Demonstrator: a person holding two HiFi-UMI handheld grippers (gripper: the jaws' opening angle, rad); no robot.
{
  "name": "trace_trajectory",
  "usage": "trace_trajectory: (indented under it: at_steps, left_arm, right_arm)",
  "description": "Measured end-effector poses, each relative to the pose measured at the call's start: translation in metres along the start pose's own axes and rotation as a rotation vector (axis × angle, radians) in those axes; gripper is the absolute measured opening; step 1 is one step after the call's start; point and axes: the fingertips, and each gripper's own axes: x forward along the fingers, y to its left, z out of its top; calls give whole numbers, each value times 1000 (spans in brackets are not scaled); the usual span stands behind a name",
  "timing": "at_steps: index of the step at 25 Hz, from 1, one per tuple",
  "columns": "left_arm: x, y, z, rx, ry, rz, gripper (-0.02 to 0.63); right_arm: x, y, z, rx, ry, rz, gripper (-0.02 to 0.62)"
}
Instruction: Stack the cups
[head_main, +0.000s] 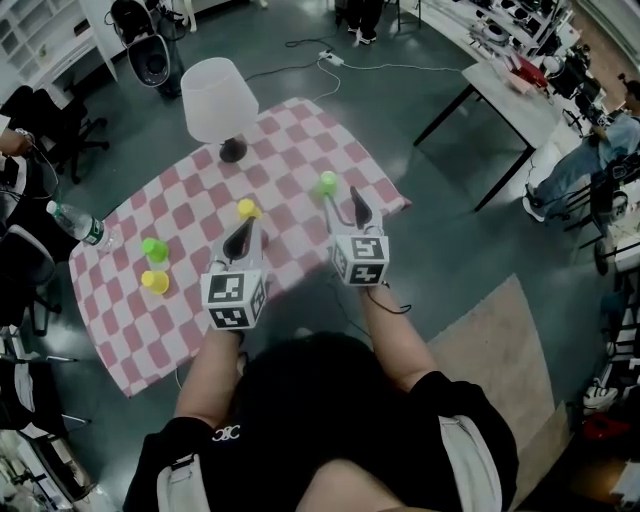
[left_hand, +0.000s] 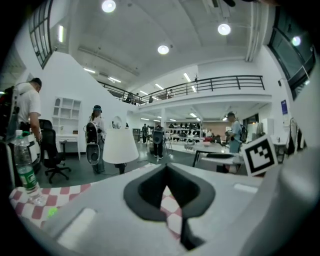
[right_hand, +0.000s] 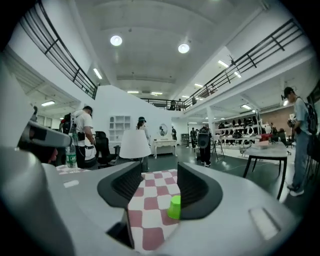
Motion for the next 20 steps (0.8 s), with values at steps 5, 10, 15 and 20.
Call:
trace_trajectory:
  at_steps: [5,10,15,20]
  left_arm:
    - [-6,22,-8,-16,22,71,-2]
    - [-13,35,-16,-27,39,129,-2]
    - [-19,33,-24,-36,64,160,-2]
    - [-19,32,-37,-44,99,182,-2]
  right_arm:
    - [30,-7,-31,-59,58,-18,212]
    - [58,-21,-62,-76,98,-43,212]
    - [80,-32,-96,-55,184,-41,212]
    - [96,-42,-124,-29,247,-40,212]
